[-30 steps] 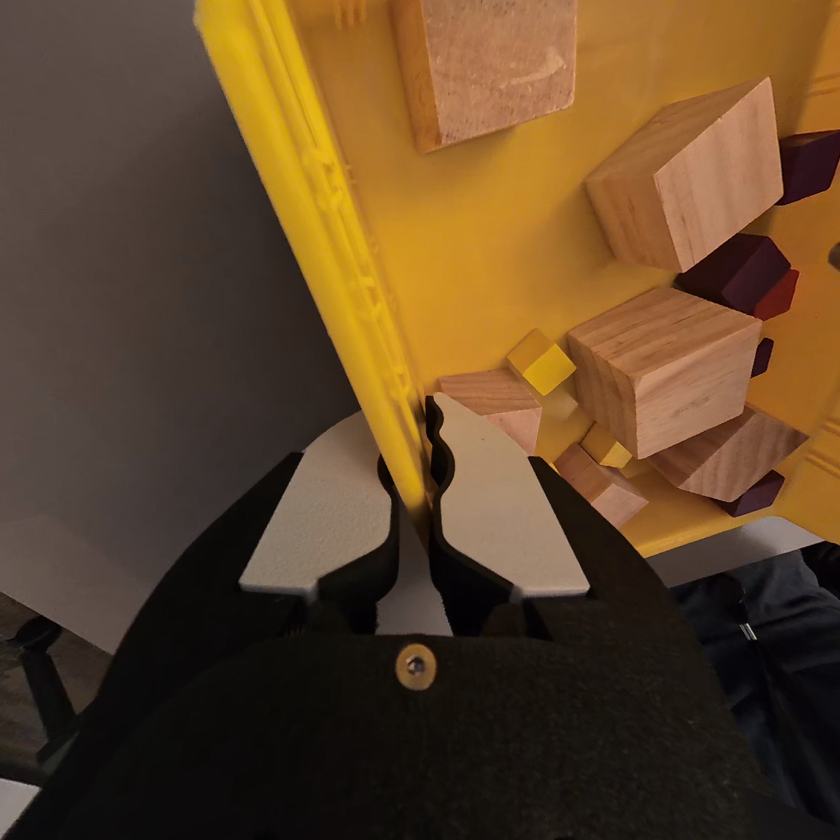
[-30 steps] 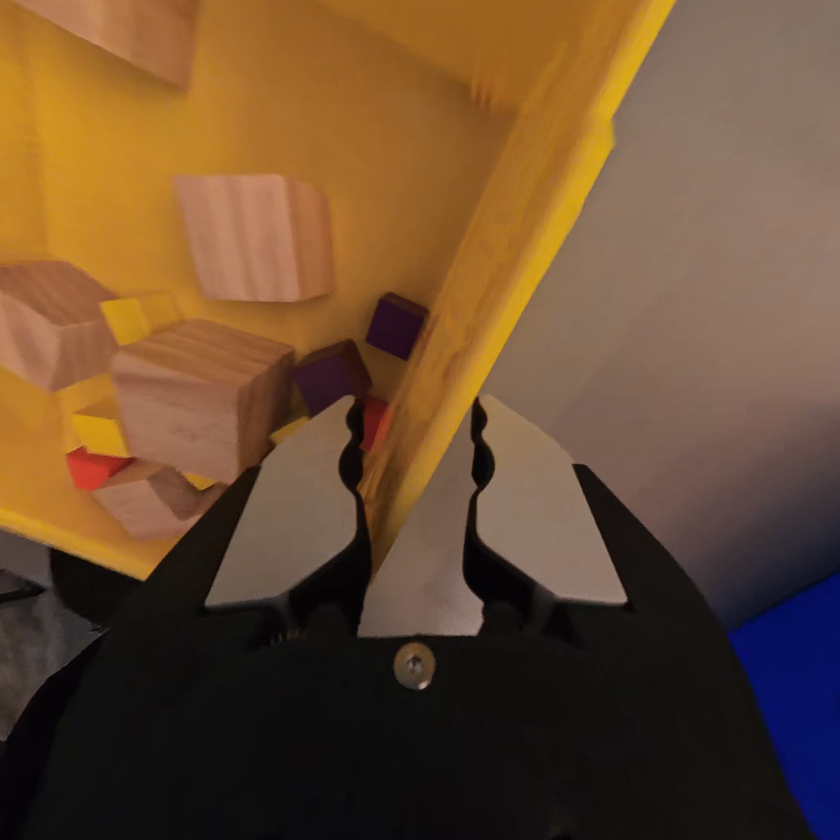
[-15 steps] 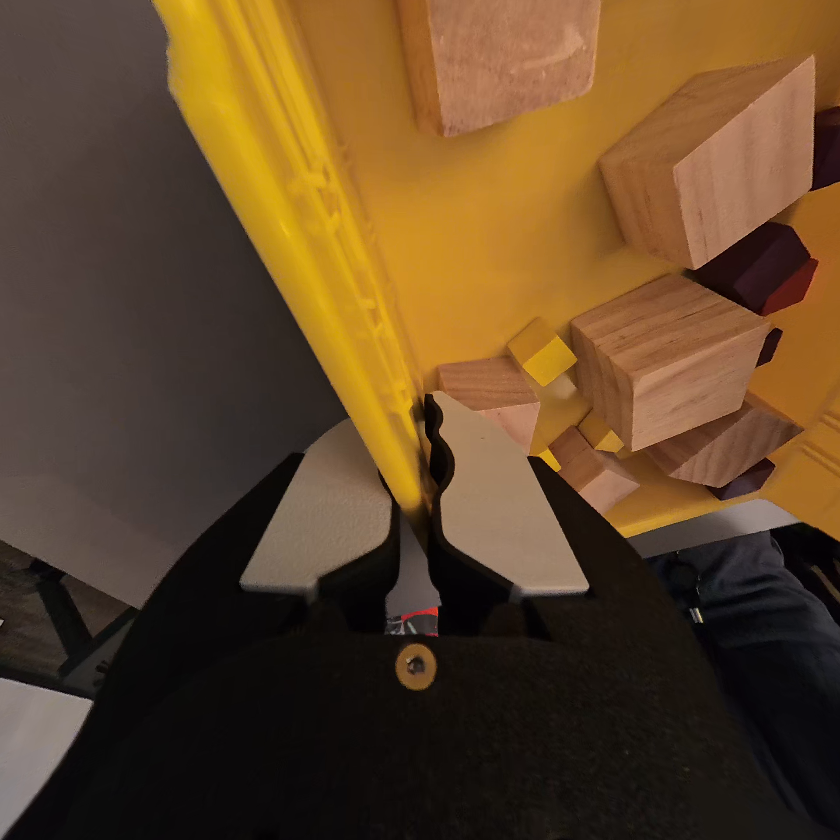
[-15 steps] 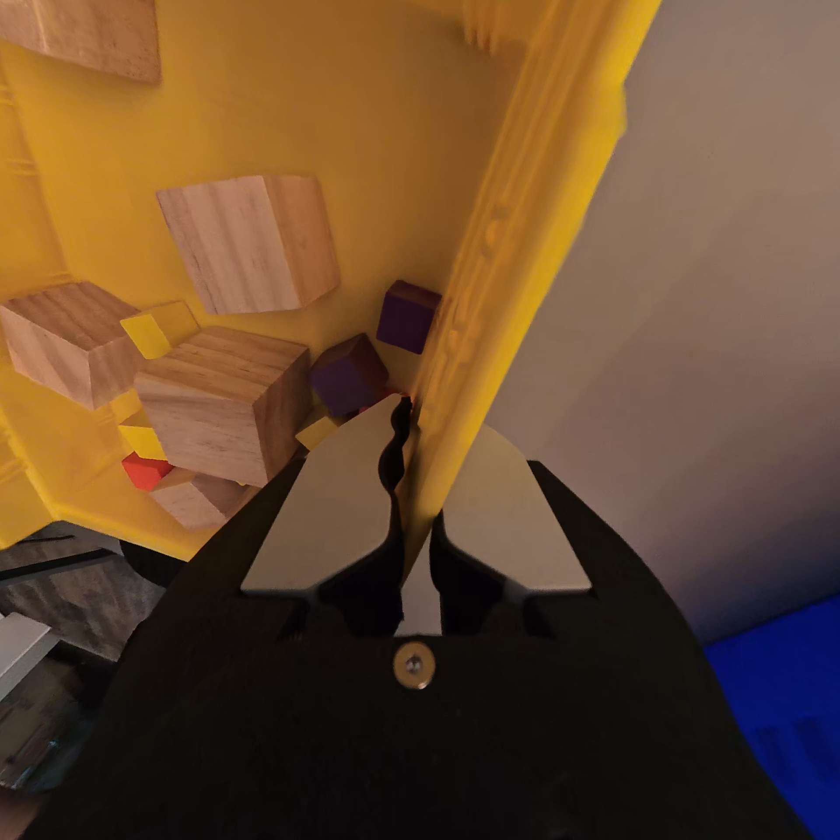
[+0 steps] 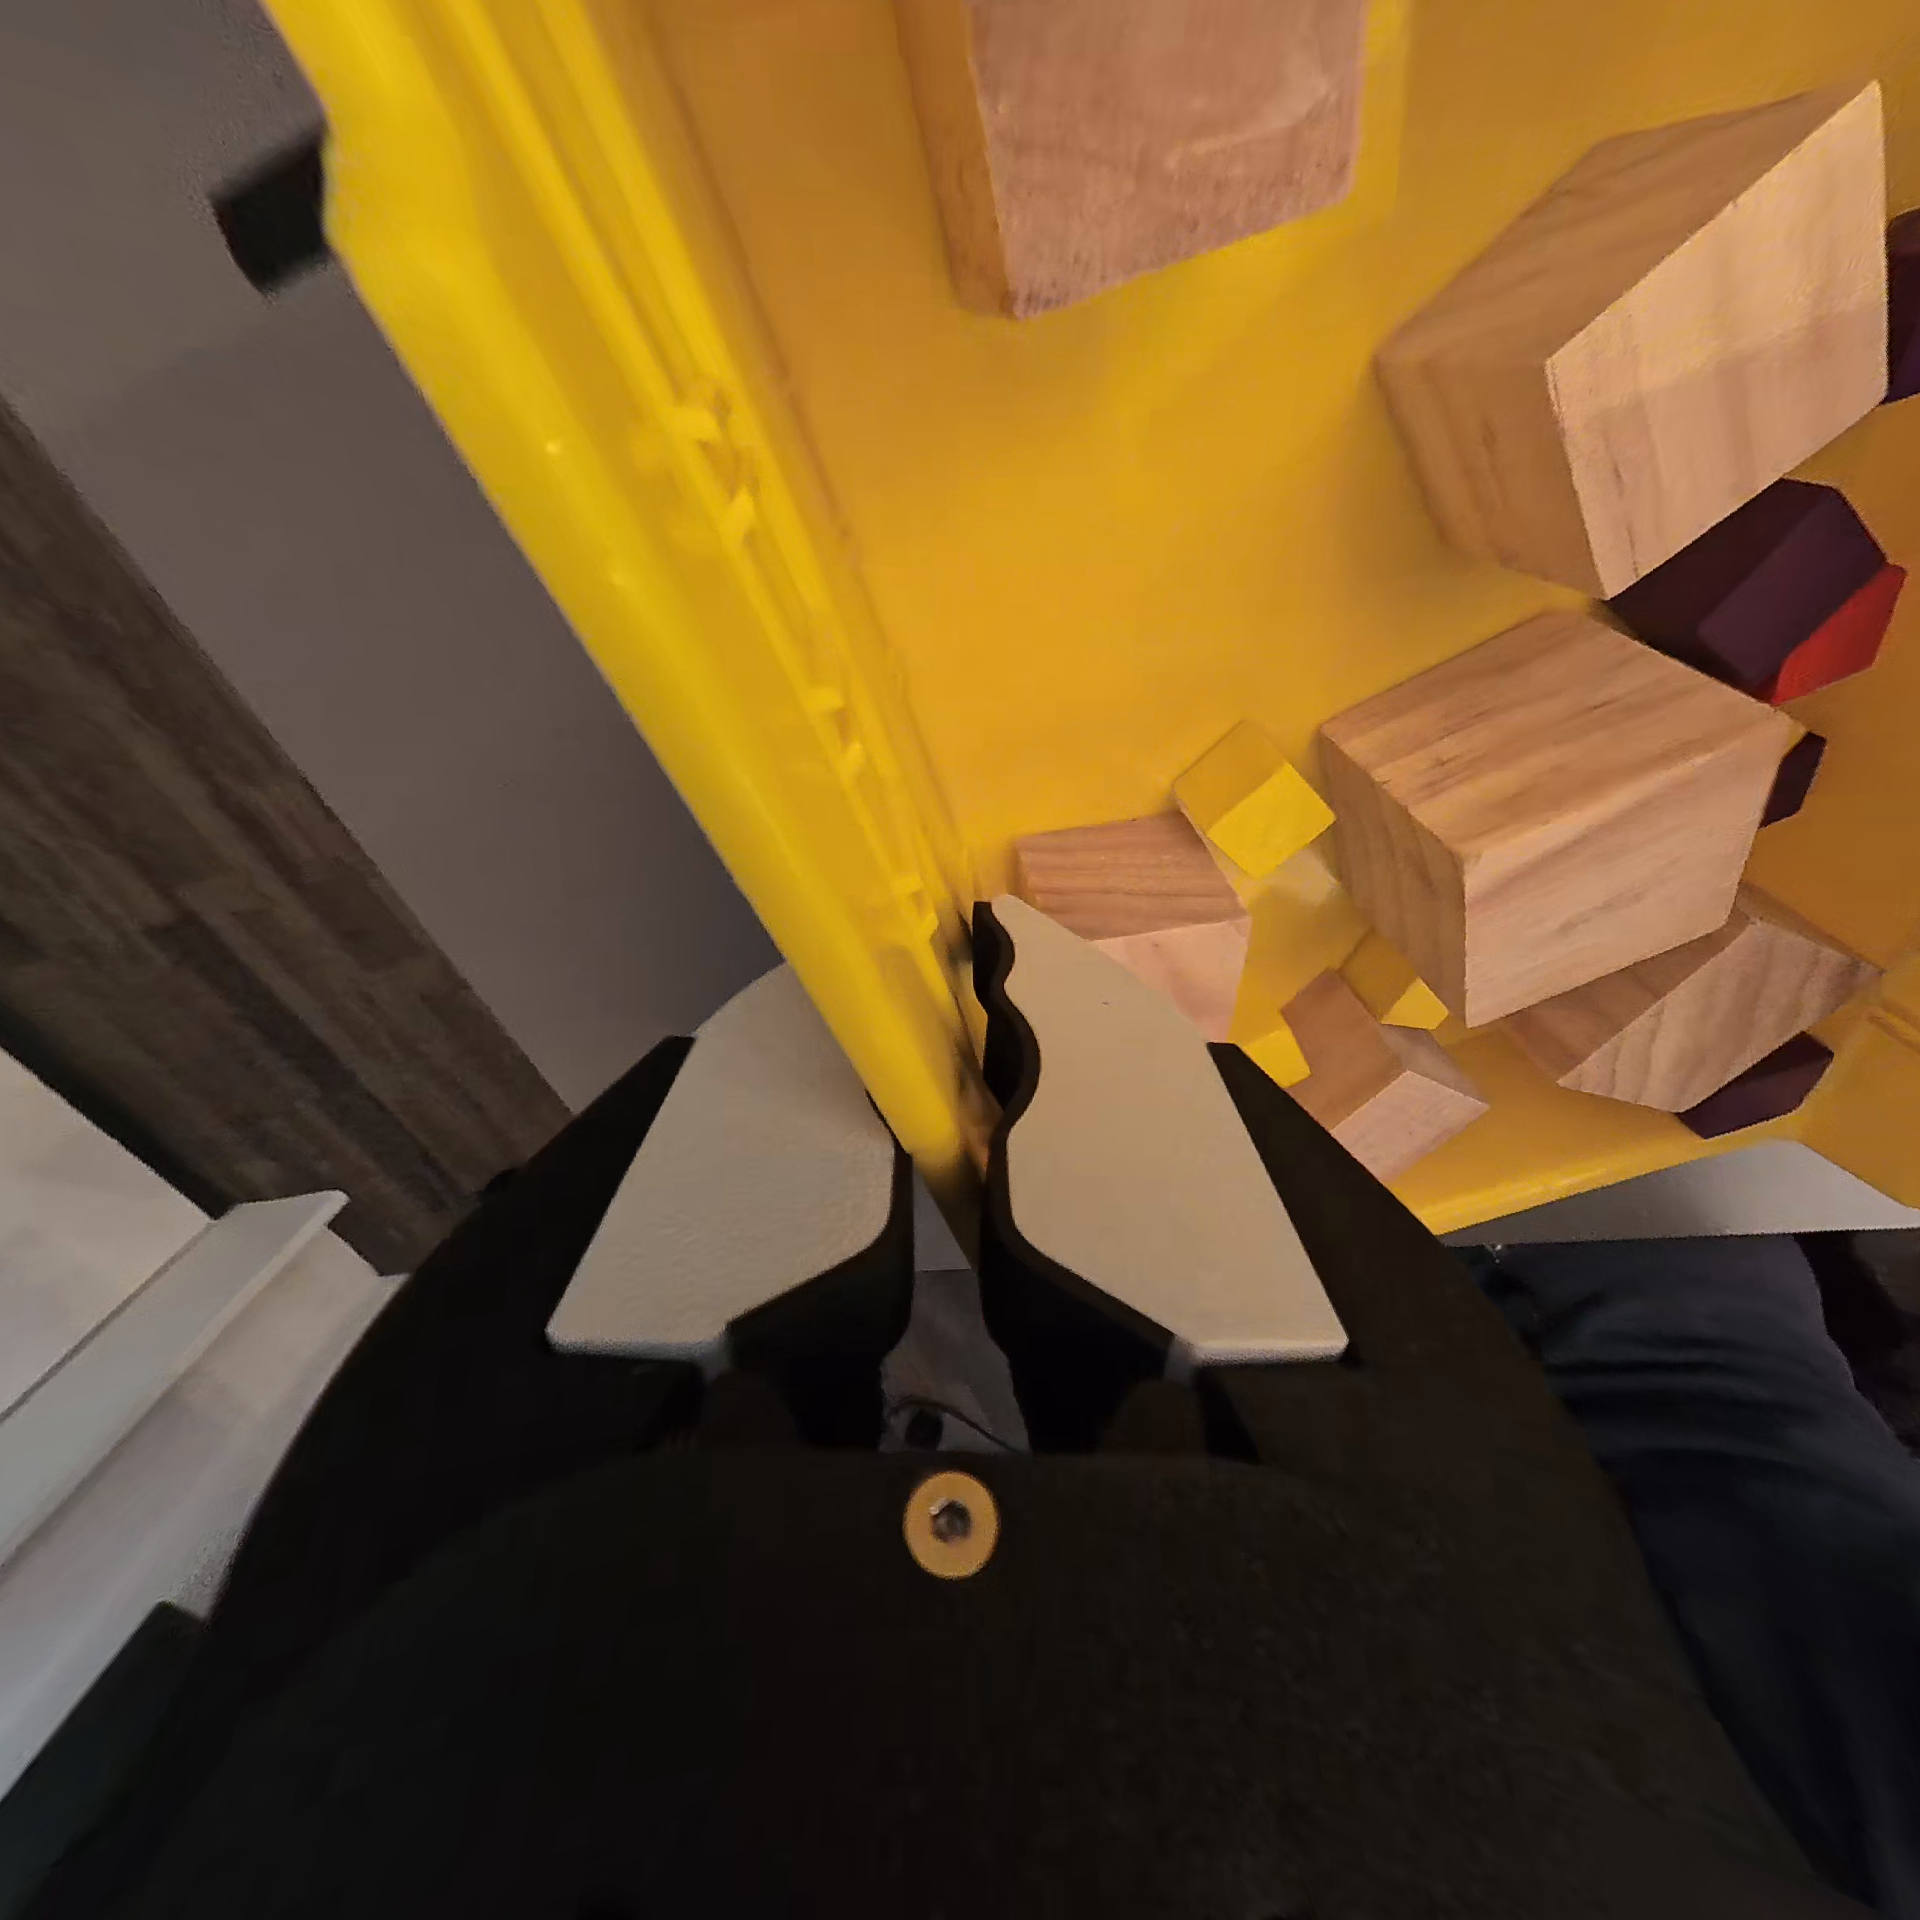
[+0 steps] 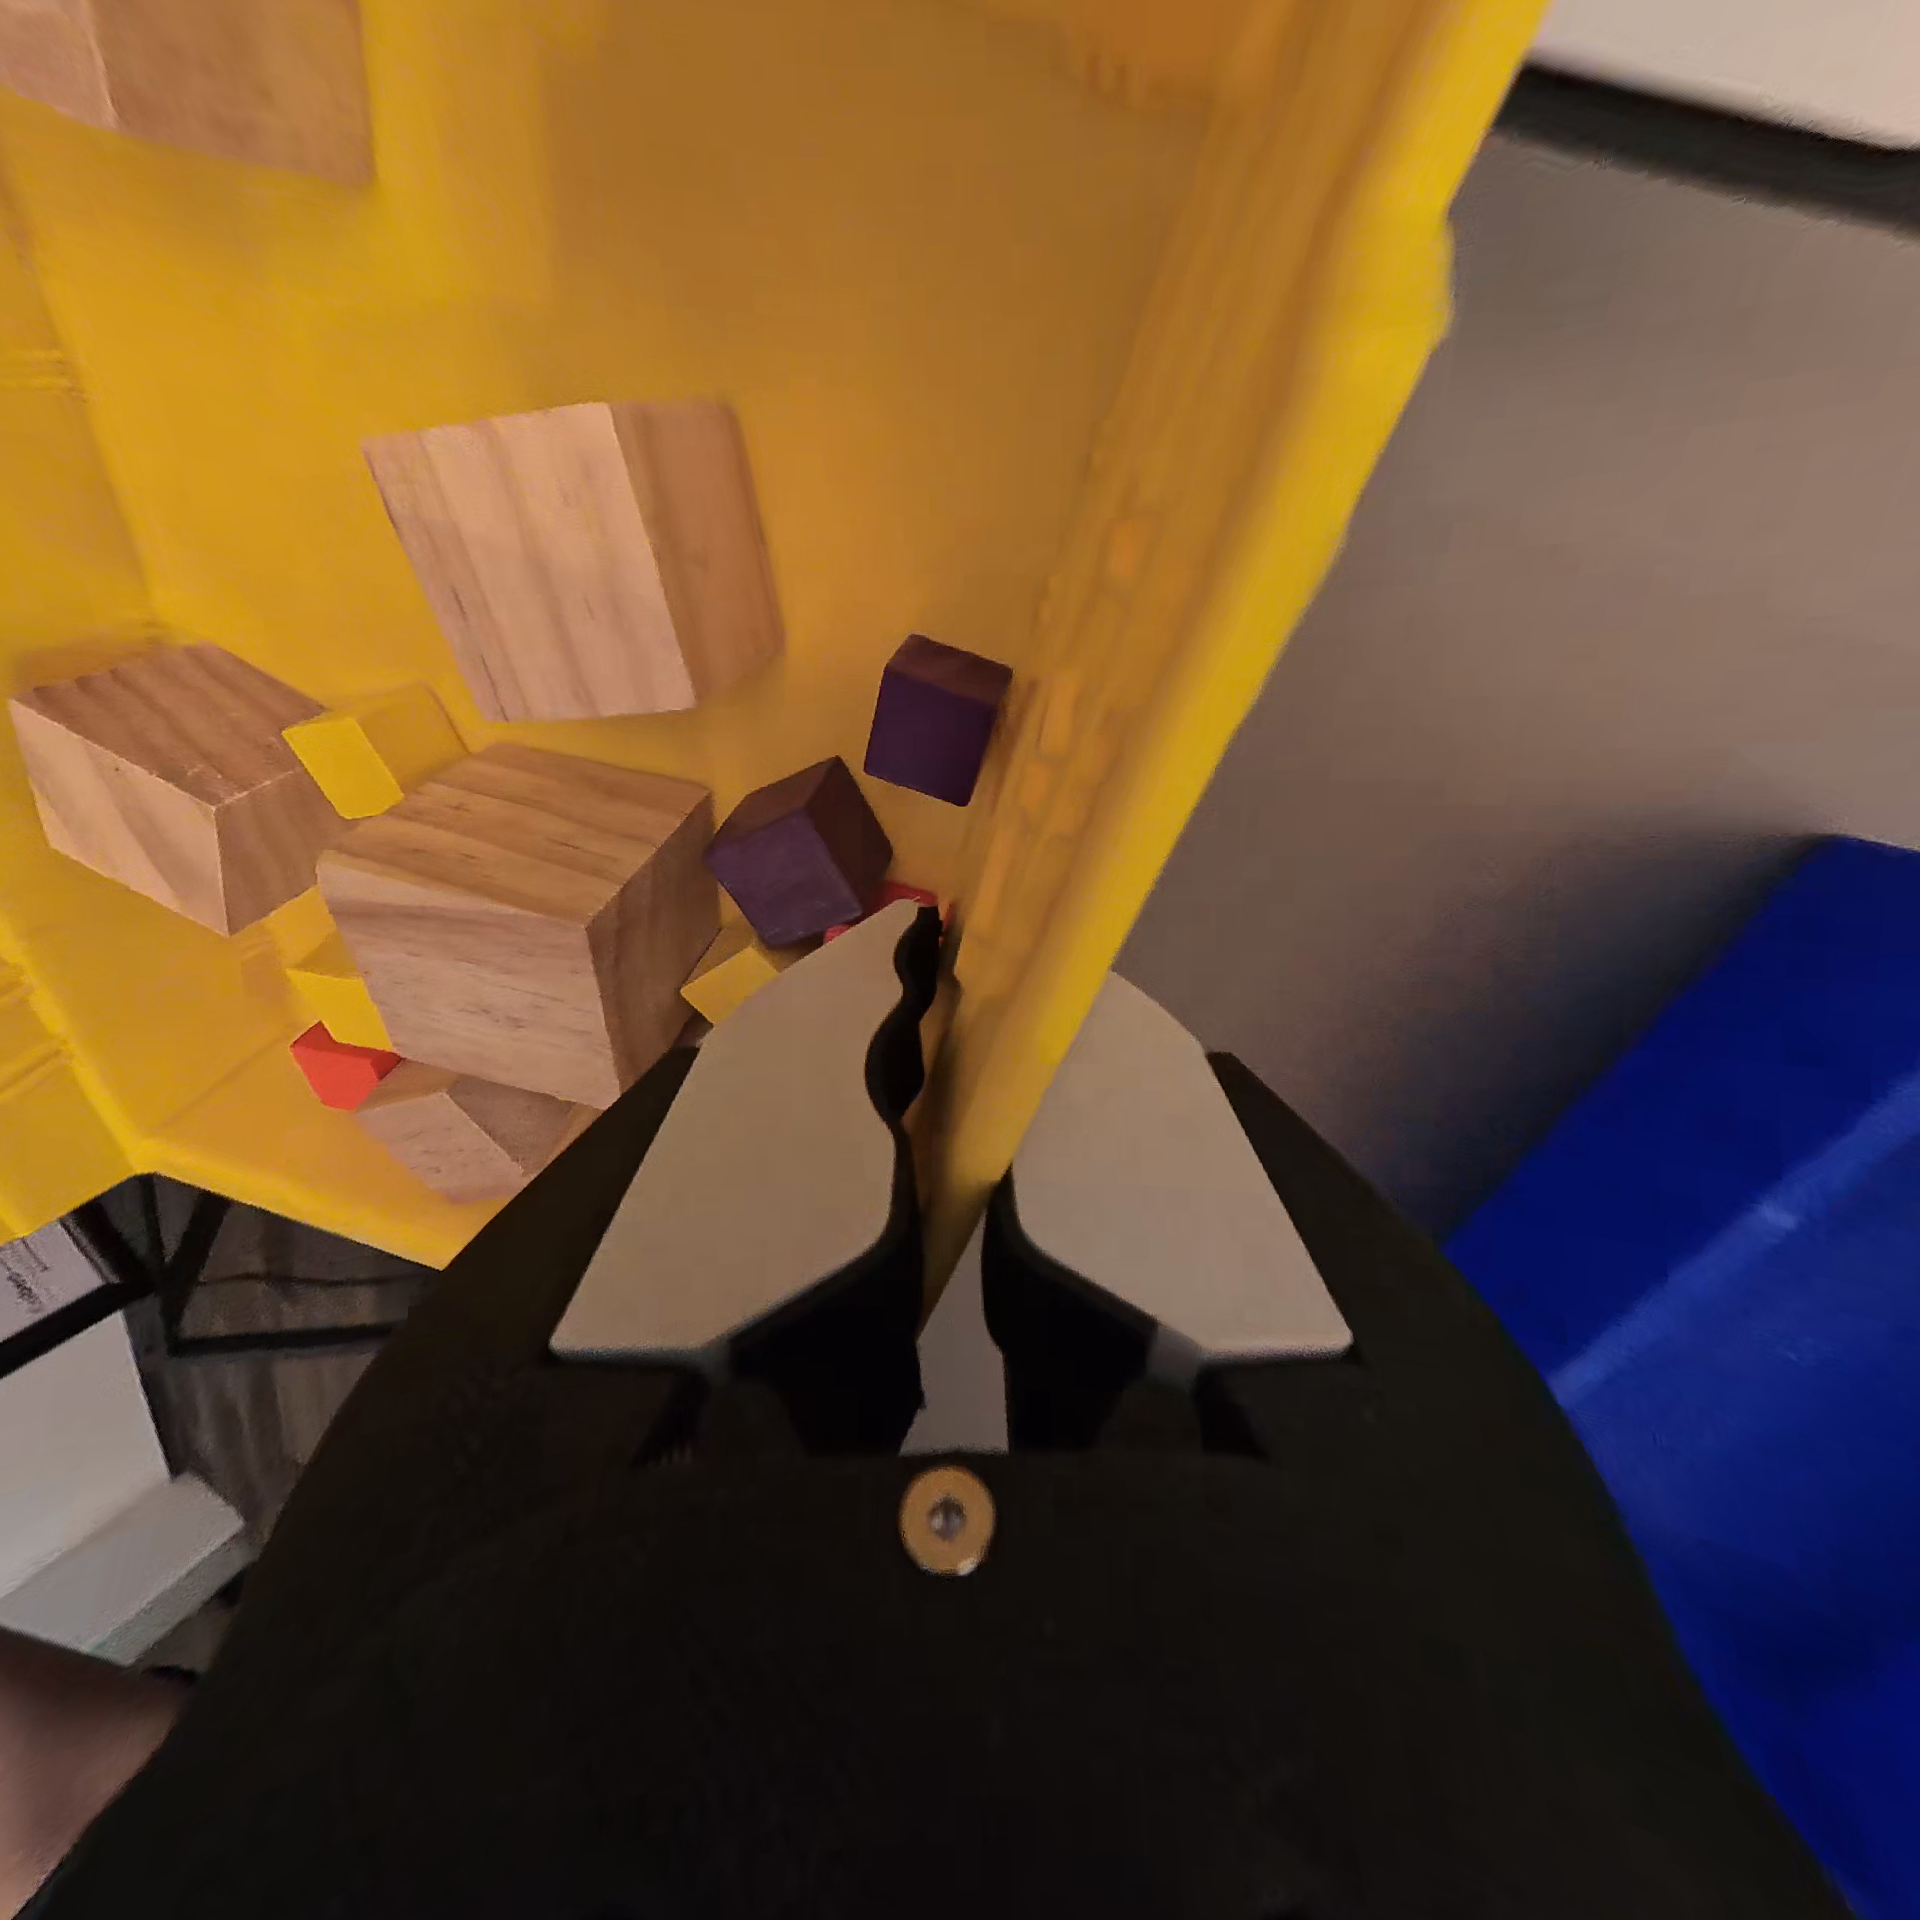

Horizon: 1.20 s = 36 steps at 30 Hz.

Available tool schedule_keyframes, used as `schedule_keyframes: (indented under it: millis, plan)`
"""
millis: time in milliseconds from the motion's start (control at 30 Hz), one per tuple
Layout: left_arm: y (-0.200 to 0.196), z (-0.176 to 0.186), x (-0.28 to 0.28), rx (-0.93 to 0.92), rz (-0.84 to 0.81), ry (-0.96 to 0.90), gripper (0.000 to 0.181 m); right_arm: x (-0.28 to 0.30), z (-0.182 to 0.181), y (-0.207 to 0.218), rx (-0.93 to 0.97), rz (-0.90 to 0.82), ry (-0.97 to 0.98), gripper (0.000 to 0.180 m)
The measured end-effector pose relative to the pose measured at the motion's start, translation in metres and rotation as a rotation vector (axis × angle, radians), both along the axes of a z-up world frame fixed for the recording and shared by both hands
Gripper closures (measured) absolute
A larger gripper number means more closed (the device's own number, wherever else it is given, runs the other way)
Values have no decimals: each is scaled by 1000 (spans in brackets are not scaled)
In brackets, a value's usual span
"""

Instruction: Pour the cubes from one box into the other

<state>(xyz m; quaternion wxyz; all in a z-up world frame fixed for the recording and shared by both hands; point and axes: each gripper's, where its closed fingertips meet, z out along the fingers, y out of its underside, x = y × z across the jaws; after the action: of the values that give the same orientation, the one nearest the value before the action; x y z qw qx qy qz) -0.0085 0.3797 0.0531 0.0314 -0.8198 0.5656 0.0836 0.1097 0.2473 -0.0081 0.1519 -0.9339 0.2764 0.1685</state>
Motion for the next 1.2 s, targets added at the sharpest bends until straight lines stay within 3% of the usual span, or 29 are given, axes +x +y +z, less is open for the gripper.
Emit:
schedule_keyframes:
  millis: [167,467,600,967,1200]
  plan:
    - [-51,53,78,62,-110,-3,173,61,44,-58,78,-107,-1,173]
    - [-162,46,209,63,-334,-38,173,163,40,-188,120,-308,-78,173]
    - [-201,49,247,150,-436,-90,173,196,37,-228,188,-398,-190,173]
    - [-258,46,286,290,-588,-83,173,215,15,-282,357,-542,-269,171]
    - [-261,57,293,312,-589,-245,173,234,36,-288,393,-579,-438,173]
